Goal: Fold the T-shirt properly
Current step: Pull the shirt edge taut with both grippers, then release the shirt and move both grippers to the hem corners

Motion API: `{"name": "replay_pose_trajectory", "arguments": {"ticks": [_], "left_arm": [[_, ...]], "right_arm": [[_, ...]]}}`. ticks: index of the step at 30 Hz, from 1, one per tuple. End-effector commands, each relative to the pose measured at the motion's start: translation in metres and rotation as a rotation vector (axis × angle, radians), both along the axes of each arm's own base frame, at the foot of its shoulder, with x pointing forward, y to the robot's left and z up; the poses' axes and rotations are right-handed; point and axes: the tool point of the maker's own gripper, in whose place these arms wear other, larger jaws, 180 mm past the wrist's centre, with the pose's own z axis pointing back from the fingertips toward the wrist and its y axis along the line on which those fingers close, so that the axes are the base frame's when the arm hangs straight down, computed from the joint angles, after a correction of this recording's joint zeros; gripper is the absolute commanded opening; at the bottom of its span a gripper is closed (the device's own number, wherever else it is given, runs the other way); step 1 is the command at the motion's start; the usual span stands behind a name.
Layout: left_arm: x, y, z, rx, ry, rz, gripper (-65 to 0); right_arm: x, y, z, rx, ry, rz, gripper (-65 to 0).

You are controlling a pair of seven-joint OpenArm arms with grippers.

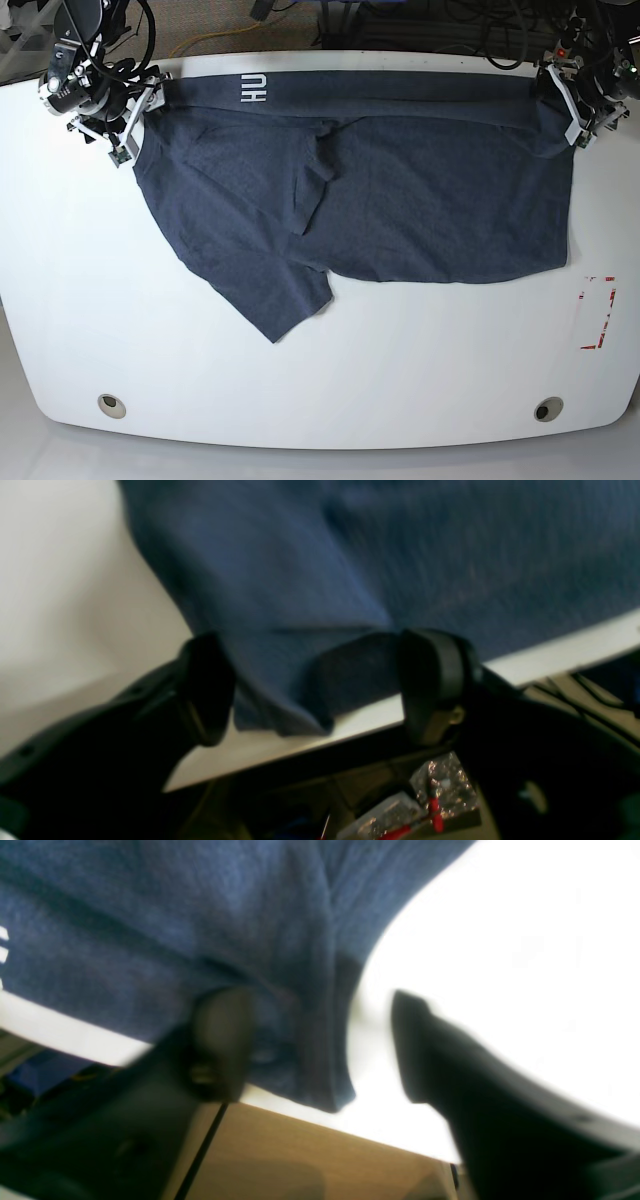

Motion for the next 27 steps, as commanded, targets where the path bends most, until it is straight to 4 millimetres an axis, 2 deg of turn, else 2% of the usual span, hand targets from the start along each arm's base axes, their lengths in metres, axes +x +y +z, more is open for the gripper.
{"name": "replay_pose_trajectory", "arguments": {"ticks": [1,4,8,12,17,27], "left_arm": [[0.023,0.012,0.032,0.057,-0.100,0.001,-12.1],[0.030,0.013,0.046,0.077,-0.141,0.026,-10.6],[0.043,0.024,0.064,0.124,-0.172,0.048,-9.4],[0.071,0.035,0.085,0.140,-0.264,0.089,-9.4],[0.094,0.044,0.087,0.120,-0.298,0.135,-9.6],[0.143,0.075,0.083,0.091,-0.313,0.268,-9.6]], "right_arm": [[0.013,0.001,0.019,-0.021,-0.071,0.025,-19.0],[0.018,0.002,0.027,-0.031,-0.096,0.035,-21.1],[0.034,0.002,0.035,-0.031,-0.139,0.034,-22.0],[0.055,0.002,0.046,-0.036,-0.192,0.034,-22.0],[0.089,0.007,0.050,0.007,-0.237,0.020,-22.0],[0.162,0.000,0.050,0.137,-0.261,-0.059,-22.0]]}}
